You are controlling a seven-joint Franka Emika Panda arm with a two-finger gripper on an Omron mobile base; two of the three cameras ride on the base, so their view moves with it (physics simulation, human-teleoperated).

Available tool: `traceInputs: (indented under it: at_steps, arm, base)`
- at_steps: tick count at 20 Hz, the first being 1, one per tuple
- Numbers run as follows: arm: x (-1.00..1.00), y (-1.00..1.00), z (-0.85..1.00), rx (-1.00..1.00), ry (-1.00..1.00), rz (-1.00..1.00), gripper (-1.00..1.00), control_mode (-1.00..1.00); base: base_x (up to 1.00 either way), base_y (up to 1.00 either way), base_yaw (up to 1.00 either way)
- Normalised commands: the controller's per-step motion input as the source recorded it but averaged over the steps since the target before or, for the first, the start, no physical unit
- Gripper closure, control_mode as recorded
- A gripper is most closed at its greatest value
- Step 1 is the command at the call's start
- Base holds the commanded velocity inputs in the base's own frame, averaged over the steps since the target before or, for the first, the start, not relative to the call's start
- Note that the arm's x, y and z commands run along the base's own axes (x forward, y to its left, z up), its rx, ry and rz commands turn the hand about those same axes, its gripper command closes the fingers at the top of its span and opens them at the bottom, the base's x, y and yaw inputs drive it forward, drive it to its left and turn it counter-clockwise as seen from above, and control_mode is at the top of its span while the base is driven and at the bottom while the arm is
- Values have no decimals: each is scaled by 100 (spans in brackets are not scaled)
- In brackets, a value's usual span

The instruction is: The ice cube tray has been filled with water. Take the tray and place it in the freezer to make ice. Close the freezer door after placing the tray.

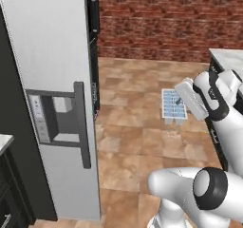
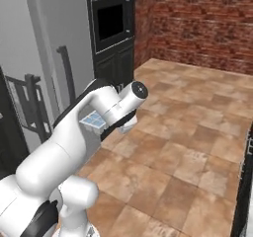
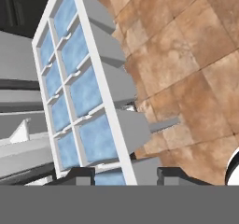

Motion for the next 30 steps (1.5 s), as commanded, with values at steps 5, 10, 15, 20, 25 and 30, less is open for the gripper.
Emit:
traceInputs:
  at_steps: [5, 10, 15, 20, 25, 30]
  arm:
    - [0, 0, 0, 0, 0, 0, 100, 100]
    - [0, 0, 0, 0, 0, 0, 100, 100]
    - [0, 0, 0, 0, 0, 0, 100, 100]
    - [0, 0, 0, 0, 0, 0, 100, 100]
    - [0, 0, 0, 0, 0, 0, 100, 100]
    - [0, 0, 0, 0, 0, 0, 100, 100]
  base:
    - [87, -12, 4]
    - [80, -7, 17]
    - [68, -16, 30]
    - [48, -22, 42]
    - [35, -16, 47]
    - [33, -34, 55]
